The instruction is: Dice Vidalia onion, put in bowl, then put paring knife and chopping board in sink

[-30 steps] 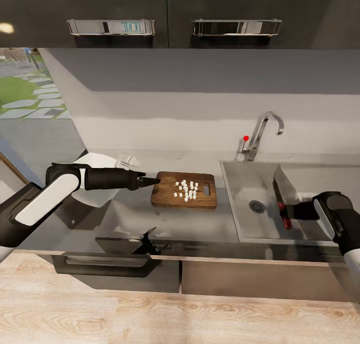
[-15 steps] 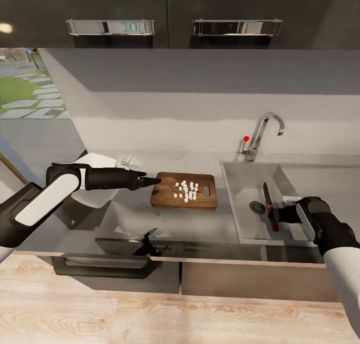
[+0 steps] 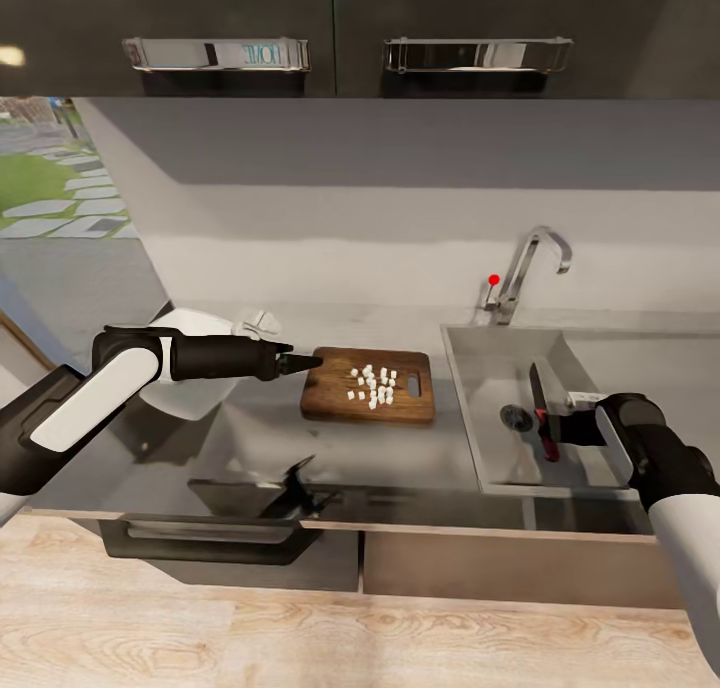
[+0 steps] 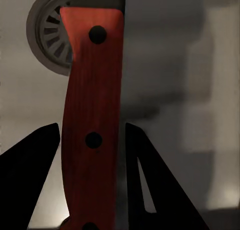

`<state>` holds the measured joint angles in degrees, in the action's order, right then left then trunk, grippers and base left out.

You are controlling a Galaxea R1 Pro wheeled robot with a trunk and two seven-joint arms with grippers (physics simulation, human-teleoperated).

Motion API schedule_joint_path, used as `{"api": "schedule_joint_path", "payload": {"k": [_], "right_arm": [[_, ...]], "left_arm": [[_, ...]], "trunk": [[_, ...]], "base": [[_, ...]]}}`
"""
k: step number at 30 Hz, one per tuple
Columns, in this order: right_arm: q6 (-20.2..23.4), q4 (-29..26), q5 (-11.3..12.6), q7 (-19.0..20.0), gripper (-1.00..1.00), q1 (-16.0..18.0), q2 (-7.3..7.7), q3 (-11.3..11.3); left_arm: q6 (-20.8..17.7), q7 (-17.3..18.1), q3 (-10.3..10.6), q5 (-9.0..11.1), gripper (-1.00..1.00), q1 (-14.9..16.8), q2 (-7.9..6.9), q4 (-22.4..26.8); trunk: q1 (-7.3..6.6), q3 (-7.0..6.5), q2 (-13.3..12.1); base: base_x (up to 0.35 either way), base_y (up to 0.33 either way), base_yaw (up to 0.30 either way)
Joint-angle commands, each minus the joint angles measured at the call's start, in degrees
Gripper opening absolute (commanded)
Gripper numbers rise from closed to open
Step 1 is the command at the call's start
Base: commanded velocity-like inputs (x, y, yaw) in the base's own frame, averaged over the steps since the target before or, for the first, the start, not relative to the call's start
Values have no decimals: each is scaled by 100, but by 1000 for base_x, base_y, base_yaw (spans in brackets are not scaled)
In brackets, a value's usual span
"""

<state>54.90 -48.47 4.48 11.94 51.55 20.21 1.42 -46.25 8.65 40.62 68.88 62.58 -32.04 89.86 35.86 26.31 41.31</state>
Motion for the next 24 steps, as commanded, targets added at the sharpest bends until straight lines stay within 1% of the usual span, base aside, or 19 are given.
{"api": "schedule_joint_path", "payload": {"k": [1,4,8,11,13,14,17,24], "right_arm": [[29,-4,45,-17,-100,4,1,6],[28,-4,45,-17,-100,4,-14,8],[28,2,46,-18,-100,4,-29,8],[29,126,52,-34,-100,4,-133,8],[27,331,49,-43,-100,4,-198,8],[24,452,51,-95,-100,4,-251,8],[21,543,52,-386,-100,10,-301,8],[20,566,64,-534,-100,13,-363,8]], "left_arm": [[-7,23,8,-15,100,8,-4,2],[-6,23,9,-15,100,8,-4,5],[-6,30,15,-15,100,8,37,6],[-6,30,16,-14,100,8,46,6],[-6,29,16,-15,100,8,51,6],[-6,26,16,-15,100,8,55,6],[-6,30,16,-15,100,8,57,6],[-6,25,16,-12,100,8,58,6]], "trunk": [[3,7,6],[3,7,6],[3,7,6],[3,7,6],[3,7,6],[3,7,6],[3,7,6],[3,7,6]], "base": [[209,0,0],[166,0,0],[31,0,0],[4,0,0],[1,0,0],[0,0,0],[0,0,0],[25,0,0]]}}
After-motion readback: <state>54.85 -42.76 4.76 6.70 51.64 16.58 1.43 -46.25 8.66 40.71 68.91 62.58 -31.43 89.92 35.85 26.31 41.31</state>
